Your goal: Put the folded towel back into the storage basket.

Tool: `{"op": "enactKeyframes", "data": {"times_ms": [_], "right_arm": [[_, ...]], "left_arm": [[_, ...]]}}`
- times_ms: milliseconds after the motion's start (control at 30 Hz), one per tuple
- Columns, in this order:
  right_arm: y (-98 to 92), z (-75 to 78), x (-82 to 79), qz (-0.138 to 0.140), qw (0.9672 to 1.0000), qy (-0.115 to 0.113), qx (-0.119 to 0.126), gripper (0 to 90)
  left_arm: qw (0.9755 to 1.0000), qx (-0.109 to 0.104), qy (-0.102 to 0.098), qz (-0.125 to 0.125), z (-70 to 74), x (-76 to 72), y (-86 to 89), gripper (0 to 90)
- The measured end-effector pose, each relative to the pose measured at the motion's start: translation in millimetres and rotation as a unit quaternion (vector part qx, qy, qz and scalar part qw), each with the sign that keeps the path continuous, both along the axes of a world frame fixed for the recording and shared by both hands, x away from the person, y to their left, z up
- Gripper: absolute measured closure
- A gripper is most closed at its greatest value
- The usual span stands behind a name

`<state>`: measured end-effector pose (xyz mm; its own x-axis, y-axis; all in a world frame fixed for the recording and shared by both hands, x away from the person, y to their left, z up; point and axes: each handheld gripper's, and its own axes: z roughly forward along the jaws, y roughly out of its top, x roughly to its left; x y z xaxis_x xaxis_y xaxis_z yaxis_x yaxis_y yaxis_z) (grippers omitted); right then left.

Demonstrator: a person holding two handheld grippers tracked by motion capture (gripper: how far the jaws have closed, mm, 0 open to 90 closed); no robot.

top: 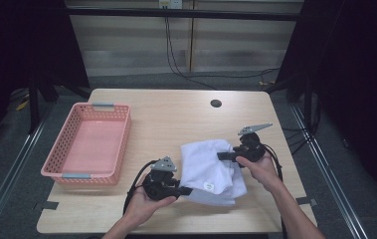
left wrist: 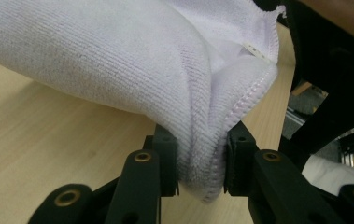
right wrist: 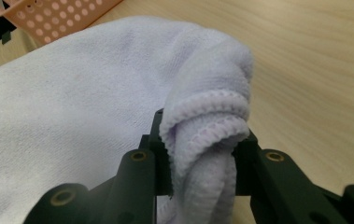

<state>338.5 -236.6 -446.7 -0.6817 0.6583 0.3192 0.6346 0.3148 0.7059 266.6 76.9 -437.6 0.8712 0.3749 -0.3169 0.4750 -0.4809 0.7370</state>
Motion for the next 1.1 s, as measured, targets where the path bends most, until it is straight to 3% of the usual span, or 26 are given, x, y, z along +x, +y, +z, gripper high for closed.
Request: {"op": "enactKeyframes", "data": {"times_ms": [167,467,667,767,1100], "right_arm": [[0.3,13.9,8.1,-0.001,1.0000,-0.009,0.004,69.9],[3.7,35.6,22.1,0.005,0.9996,-0.021,0.016,70.0],[13.5,45.9,29.6,0.014,0.9993,-0.029,0.020,70.0],[22.2,51.4,33.1,0.019,0.9987,-0.041,0.023,70.0],[51.1,67.7,51.4,0.034,0.9978,-0.050,0.028,70.2]], "left_arm": [[0.9997,-0.006,-0.025,0.001,16.7,5.3,-0.5,71.8],[0.9992,-0.011,-0.036,0.013,38.0,16.1,8.1,71.6],[0.9988,-0.003,-0.044,0.021,46.4,14.6,15.1,71.5],[0.9983,-0.009,-0.051,0.028,52.5,15.3,24.2,71.5],[0.9962,-0.025,-0.058,0.061,61.6,23.9,56.9,71.5]]}}
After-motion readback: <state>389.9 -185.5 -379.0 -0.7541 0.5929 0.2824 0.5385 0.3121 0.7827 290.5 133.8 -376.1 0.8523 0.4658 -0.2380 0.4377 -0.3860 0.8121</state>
